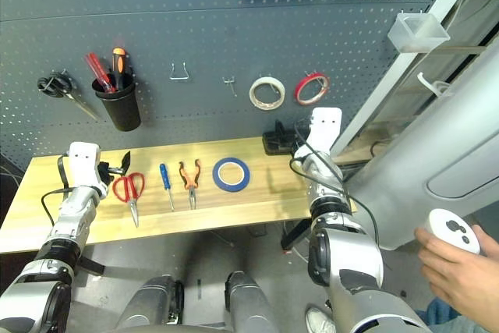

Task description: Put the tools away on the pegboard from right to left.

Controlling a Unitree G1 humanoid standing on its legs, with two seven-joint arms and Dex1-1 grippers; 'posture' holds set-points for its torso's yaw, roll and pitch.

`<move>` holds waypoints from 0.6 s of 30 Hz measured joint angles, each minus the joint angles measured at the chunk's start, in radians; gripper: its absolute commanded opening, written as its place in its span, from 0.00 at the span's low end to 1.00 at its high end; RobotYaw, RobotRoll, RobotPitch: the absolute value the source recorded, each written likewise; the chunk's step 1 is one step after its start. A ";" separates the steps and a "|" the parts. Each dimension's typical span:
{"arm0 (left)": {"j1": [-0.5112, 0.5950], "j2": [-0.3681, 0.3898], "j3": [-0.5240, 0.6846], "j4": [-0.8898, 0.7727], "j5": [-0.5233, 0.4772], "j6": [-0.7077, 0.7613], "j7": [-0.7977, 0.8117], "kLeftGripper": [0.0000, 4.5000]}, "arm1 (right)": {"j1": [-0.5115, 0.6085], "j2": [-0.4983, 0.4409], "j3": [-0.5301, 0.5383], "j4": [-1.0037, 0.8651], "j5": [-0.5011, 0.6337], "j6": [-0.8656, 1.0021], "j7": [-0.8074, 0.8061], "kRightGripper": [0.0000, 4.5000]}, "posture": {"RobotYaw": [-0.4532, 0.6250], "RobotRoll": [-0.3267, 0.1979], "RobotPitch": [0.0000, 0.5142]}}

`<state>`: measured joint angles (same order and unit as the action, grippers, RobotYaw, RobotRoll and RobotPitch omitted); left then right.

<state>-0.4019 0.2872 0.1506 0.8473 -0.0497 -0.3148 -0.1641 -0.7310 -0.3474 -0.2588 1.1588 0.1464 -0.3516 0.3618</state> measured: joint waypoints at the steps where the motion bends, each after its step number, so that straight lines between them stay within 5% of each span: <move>1: 0.000 0.000 0.000 0.000 0.000 0.000 0.000 1.00 | 0.000 0.000 0.000 0.000 0.000 0.000 0.000 1.00 | 0.43 0.62 0.19; 18: -0.027 0.009 -0.019 -0.006 0.002 -0.013 -0.054 1.00 | 0.000 -0.013 0.003 -0.023 0.008 0.049 0.083 1.00 | 0.44 0.62 0.16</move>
<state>-0.4290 0.2961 0.1321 0.8413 -0.0476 -0.3278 -0.2185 -0.7309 -0.3600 -0.2559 1.1354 0.1542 -0.3029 0.4446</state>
